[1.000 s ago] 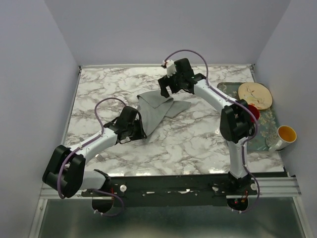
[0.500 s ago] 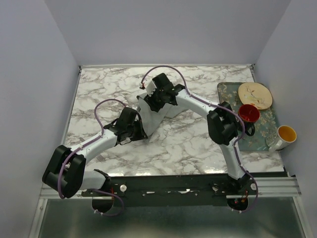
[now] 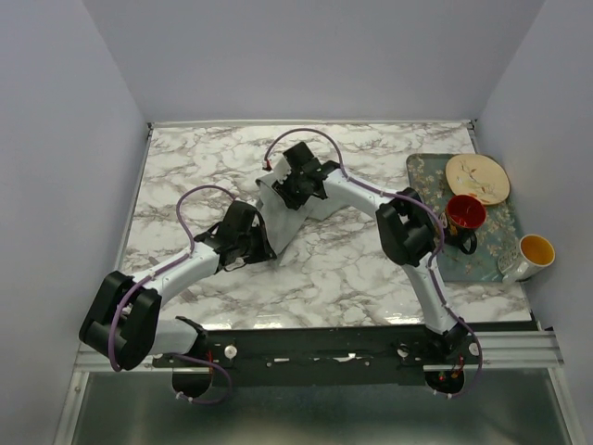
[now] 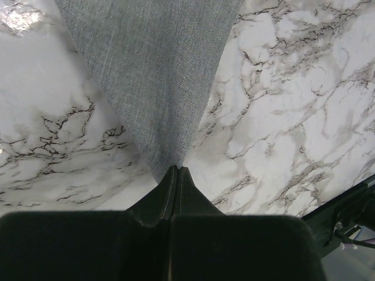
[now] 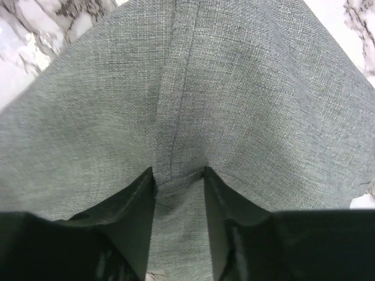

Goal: Fold the napkin, place the utensils inside, and roll it up
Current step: Flatten the napkin out

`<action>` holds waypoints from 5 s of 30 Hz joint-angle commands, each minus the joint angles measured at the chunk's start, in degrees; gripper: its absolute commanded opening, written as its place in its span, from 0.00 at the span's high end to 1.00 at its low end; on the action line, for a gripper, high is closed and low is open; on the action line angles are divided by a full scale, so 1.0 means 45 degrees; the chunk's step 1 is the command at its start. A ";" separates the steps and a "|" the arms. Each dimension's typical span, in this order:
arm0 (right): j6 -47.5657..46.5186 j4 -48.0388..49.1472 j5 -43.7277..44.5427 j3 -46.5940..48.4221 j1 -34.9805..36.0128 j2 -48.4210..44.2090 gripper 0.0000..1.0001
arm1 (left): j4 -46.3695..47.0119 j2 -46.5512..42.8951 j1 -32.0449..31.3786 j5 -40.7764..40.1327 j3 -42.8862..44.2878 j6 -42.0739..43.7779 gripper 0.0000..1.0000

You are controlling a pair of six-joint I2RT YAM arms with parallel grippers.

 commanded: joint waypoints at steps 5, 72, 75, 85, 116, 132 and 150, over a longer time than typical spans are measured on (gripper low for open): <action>-0.0014 0.0384 0.0753 0.1234 -0.0029 -0.0143 0.65 | 0.0105 -0.0067 -0.0027 0.0070 -0.0140 0.0180 1.00; 0.7099 0.1256 0.4704 -1.2302 -0.3838 -1.6084 0.06 | -0.4561 -1.0985 0.1145 0.1678 0.0677 -0.0369 0.35; 0.7171 0.3032 0.1991 -1.1408 -0.3838 -1.4095 0.08 | -0.4290 -0.9837 0.1145 -0.0406 0.0817 -0.0696 0.42; 1.0865 0.4466 -0.1590 -0.4770 -0.3253 -0.5501 0.49 | -0.0268 -0.0912 0.1262 -0.2450 0.2728 0.0079 0.69; 1.5219 0.4661 0.0773 -0.2711 -0.3681 -0.0339 0.63 | 0.0828 0.2473 0.1497 -0.3446 0.1423 -0.0758 0.63; 1.6472 0.4661 -0.0904 0.1525 -0.6199 0.1459 0.59 | 0.0536 0.2609 0.1497 -0.3427 0.2025 -0.0192 0.56; 0.8385 0.1051 -0.1885 -0.4058 -0.4385 -0.3621 0.52 | -0.3976 0.4346 0.4425 -0.2450 0.6130 0.2014 0.53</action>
